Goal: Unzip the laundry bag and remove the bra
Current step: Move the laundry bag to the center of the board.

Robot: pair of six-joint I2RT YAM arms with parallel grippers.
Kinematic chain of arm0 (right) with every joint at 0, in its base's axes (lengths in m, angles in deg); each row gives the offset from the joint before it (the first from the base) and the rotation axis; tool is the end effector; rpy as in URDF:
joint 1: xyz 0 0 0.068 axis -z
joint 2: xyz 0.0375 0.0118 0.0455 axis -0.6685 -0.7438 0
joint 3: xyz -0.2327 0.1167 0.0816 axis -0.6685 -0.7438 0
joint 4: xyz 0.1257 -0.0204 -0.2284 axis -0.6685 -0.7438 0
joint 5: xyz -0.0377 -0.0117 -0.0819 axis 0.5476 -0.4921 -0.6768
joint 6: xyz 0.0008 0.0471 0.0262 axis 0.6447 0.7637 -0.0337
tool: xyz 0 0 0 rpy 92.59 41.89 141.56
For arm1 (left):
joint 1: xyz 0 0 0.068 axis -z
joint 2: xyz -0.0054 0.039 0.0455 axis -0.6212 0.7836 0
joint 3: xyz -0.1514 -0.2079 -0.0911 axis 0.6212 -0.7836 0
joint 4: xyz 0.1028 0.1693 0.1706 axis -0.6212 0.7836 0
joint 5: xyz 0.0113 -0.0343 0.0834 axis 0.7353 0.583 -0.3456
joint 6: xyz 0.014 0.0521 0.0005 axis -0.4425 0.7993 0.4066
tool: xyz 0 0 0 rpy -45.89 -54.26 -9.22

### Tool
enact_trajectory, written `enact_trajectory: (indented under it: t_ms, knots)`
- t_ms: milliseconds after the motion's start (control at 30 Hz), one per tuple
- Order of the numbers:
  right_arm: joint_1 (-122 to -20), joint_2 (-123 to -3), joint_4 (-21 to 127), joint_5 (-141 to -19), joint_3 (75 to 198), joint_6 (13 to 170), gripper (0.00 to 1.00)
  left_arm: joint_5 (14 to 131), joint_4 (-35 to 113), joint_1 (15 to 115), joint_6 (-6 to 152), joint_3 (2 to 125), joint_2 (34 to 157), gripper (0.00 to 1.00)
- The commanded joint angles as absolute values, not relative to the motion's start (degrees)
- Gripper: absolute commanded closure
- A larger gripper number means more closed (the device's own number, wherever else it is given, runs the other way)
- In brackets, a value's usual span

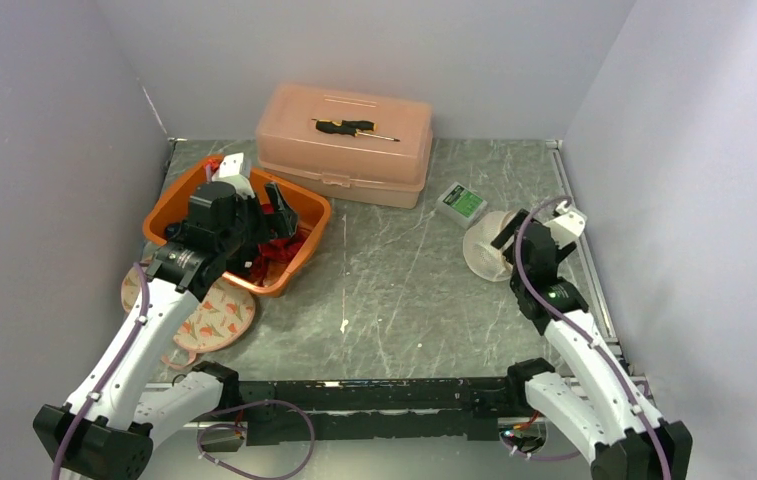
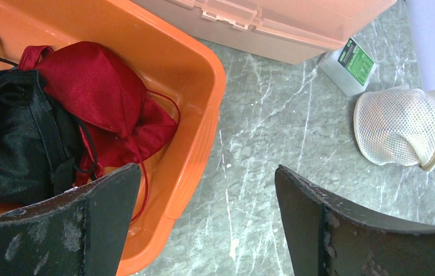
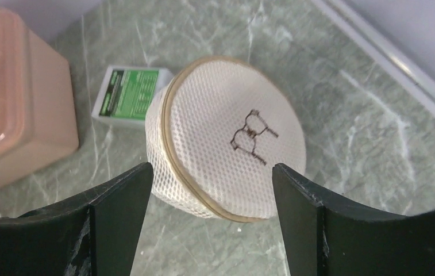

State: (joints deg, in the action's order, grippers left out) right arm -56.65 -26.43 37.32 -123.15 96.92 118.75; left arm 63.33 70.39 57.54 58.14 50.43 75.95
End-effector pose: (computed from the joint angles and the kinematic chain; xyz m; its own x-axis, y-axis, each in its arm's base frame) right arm 0.1755 0.0246 0.2800 -0.1624 0.4289 -0.8886 0.4822 0.8202 0.3078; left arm 0.1995 -0.0686 0.3574 -0.5124 -0.2987 -0.8051 0.0923 0.9130 -0.3974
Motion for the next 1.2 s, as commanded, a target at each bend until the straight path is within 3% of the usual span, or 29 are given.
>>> enact_trajectory:
  t_ms: [0, 167, 433, 667, 833, 1000, 1167]
  knots:
    - [-56.36, -30.31, 44.17, -117.42, 96.26, 117.29, 0.21, 65.44, 68.89, 57.74, 57.31, 50.47, 75.04, 0.08]
    - [-56.36, -35.54, 45.06, -115.99, 97.23, 115.99, 0.24, 65.81, 68.49, 57.74, 57.3, 50.17, 74.55, 0.08]
    - [-56.37, -39.43, 43.64, -116.01, 97.92, 115.62, 0.51, 66.68, 68.67, 57.74, 57.13, 50.44, 75.6, 0.08]
    - [-56.36, -41.63, 43.0, -116.13, 98.05, 115.12, 0.64, 66.92, 68.76, 57.75, 57.04, 50.36, 75.77, 0.09]
    - [-60.29, -39.43, 41.09, -118.26, 100.37, 112.28, 0.99, 67.34, 68.66, 57.74, 57.0, 50.42, 75.87, 0.09]
    - [-73.63, -38.95, 35.0, -128.6, 107.85, 108.05, 1.0, 67.43, 68.74, 57.75, 57.04, 50.48, 75.84, 0.09]
    - [-82.48, -42.47, 27.79, -129.63, 115.02, 105.36, 1.0, 66.57, 68.79, 57.74, 57.26, 50.4, 75.31, 0.09]
